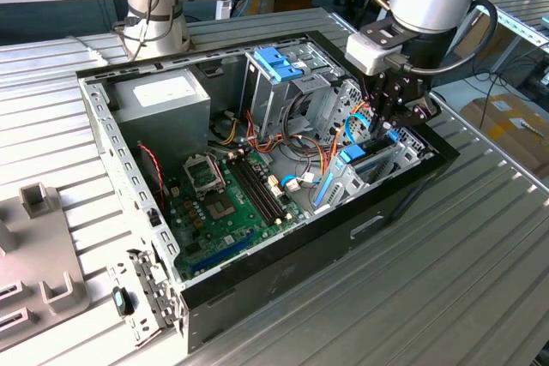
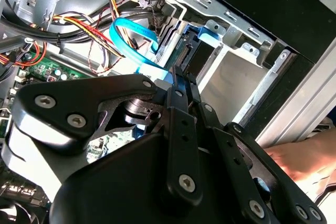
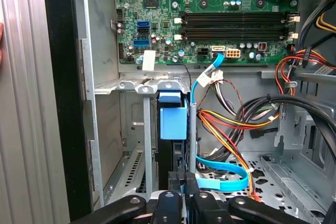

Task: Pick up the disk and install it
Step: 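Insert the first disk wire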

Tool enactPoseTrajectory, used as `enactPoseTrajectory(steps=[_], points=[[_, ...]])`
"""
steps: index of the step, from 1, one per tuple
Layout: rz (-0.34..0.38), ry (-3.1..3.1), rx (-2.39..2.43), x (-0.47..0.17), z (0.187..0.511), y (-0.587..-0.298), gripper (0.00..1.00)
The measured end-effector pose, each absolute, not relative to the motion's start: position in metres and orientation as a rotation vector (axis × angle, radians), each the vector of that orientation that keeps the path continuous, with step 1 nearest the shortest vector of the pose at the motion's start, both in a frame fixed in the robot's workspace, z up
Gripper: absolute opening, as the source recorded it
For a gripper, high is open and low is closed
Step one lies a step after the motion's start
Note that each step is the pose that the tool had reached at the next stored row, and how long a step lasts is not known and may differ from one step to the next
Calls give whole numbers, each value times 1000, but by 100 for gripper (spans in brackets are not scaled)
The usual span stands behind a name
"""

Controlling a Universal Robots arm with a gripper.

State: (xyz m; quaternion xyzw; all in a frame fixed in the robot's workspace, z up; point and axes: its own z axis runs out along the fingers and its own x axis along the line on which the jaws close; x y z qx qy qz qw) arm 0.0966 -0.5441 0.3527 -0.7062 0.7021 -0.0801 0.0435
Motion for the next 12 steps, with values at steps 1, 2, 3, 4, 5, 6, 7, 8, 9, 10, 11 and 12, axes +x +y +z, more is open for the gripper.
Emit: enactPoseTrajectory(steps=[1,2,3,4,5,6,7,8,9,10,11,12], points=[[-245,2147,-2159,97,353,-544,16],[-245,2147,-2159,97,353,-544,16],[-245,2147,-2159,96,353,-544,16],[-245,2147,-2159,96,352,-544,16],[-245,2147,-2159,95,352,-544,16],[-245,2147,-2159,95,353,-544,16],[-245,2147,-2159,95,353,-544,16],[-245,2147,-2159,95,353,-544,16],[-245,2147,-2159,95,353,-544,16],[-245,2147,-2159,95,352,-544,16],[-245,2147,-2159,95,352,-544,16],[-245,2147,-2159,95,352,-544,16]])
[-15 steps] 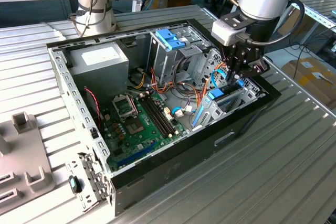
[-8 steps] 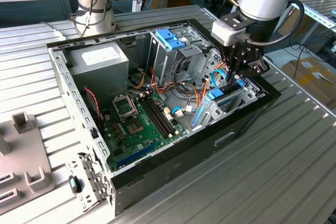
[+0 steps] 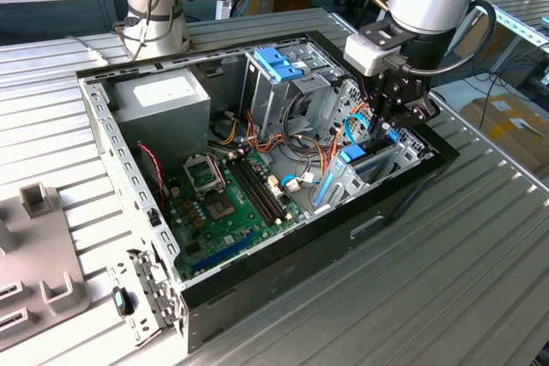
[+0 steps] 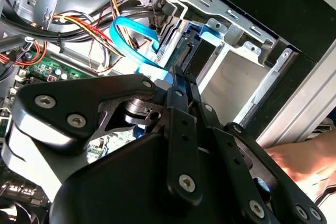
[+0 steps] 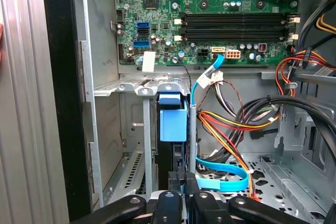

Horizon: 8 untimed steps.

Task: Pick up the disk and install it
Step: 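Insert the first disk wire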

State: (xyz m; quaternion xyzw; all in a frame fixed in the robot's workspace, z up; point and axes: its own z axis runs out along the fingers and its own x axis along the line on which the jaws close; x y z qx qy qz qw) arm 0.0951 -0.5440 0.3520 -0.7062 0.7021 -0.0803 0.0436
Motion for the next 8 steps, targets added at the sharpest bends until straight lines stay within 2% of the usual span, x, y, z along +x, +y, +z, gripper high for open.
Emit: enactPoseTrajectory(steps=[8], points=[[-245,2146,-2159,94,352,-544,16]])
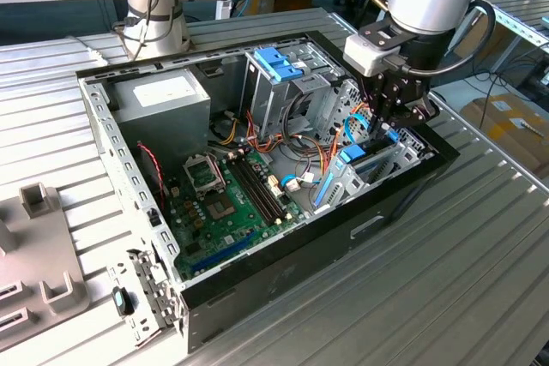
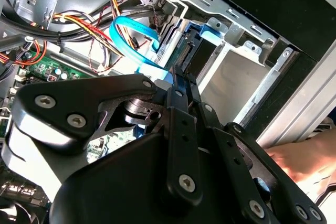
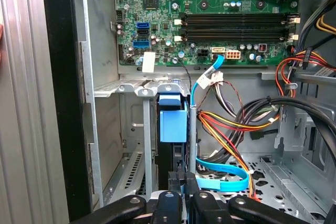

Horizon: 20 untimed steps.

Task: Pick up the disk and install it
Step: 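Insert the first disk wire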

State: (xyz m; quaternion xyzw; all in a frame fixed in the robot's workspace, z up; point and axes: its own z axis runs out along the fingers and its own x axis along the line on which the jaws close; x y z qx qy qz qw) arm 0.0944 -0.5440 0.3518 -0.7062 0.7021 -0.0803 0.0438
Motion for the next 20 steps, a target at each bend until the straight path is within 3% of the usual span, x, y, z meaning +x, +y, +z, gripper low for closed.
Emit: enactPoseTrajectory(steps=[20], points=[[-253,2134,-2147,91,350,-544,16]])
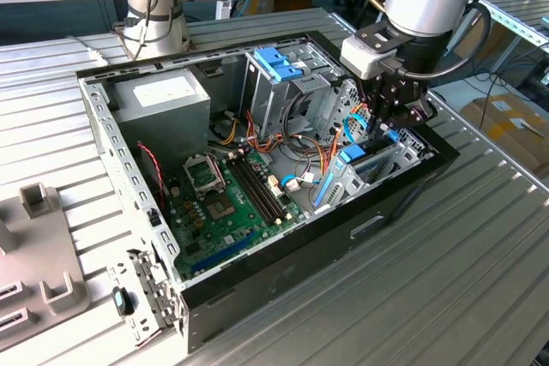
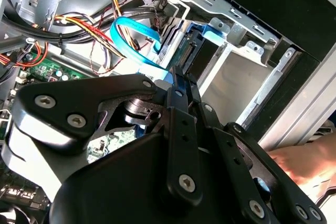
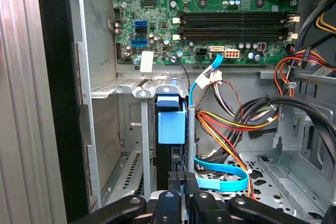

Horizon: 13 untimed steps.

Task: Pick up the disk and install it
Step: 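Insert the first disk wire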

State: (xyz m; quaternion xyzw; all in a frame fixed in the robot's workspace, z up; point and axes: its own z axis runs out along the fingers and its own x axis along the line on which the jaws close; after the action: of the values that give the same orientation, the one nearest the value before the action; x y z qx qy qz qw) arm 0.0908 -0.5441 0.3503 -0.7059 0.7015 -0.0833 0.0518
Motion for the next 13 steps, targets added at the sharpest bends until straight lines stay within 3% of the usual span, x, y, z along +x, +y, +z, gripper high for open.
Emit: enactPoseTrajectory(steps=[13], points=[[-288,2089,-2125,84,348,-548,16]])
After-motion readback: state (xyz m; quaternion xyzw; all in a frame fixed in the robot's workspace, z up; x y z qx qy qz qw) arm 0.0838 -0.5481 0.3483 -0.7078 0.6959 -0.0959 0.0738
